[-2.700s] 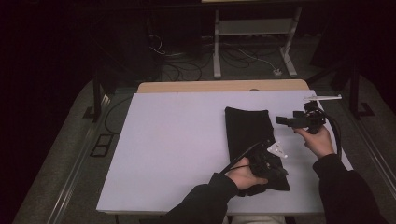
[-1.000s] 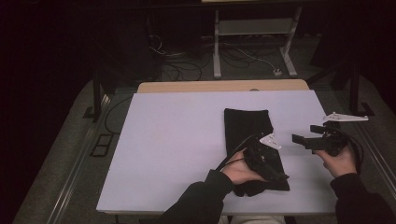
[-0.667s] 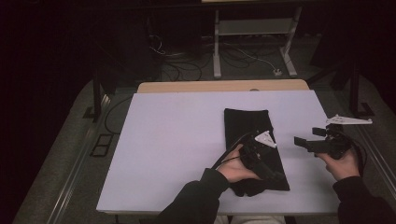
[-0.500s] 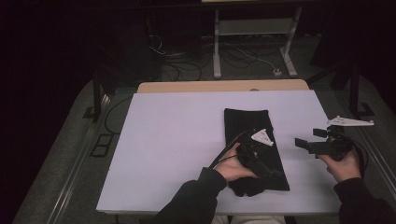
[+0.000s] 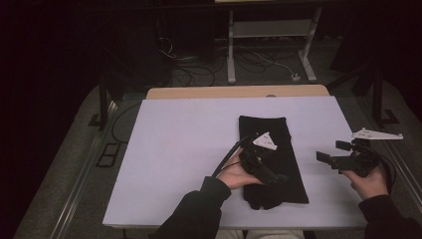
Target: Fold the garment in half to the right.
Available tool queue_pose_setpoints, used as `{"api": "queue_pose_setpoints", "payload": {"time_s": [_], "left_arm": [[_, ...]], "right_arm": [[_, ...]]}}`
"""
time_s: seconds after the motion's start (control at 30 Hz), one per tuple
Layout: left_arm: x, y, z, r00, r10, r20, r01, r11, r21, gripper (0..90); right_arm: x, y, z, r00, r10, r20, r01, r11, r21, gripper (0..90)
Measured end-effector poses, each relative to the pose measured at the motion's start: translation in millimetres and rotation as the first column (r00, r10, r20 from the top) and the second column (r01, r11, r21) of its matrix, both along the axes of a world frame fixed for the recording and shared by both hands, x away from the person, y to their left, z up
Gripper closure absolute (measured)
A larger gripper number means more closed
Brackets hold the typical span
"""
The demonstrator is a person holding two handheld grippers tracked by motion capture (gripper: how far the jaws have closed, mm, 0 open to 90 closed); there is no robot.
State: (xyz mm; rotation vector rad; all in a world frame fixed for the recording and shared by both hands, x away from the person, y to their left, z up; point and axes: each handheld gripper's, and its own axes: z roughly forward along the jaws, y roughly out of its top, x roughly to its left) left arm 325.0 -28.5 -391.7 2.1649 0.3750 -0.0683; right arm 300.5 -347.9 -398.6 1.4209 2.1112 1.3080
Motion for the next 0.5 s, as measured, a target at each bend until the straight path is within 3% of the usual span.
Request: {"api": "queue_pose_setpoints", "payload": {"time_s": [0.5], "left_arm": [[6.9, 36.4, 1.1, 0.9982, 0.058, 0.016, -0.058, 0.9983, 0.000, 0.0]], "right_arm": [[-10.3, -1.5, -2.3, 1.0000, -0.004, 0.001, 0.004, 1.000, -0.002, 0.0]]}}
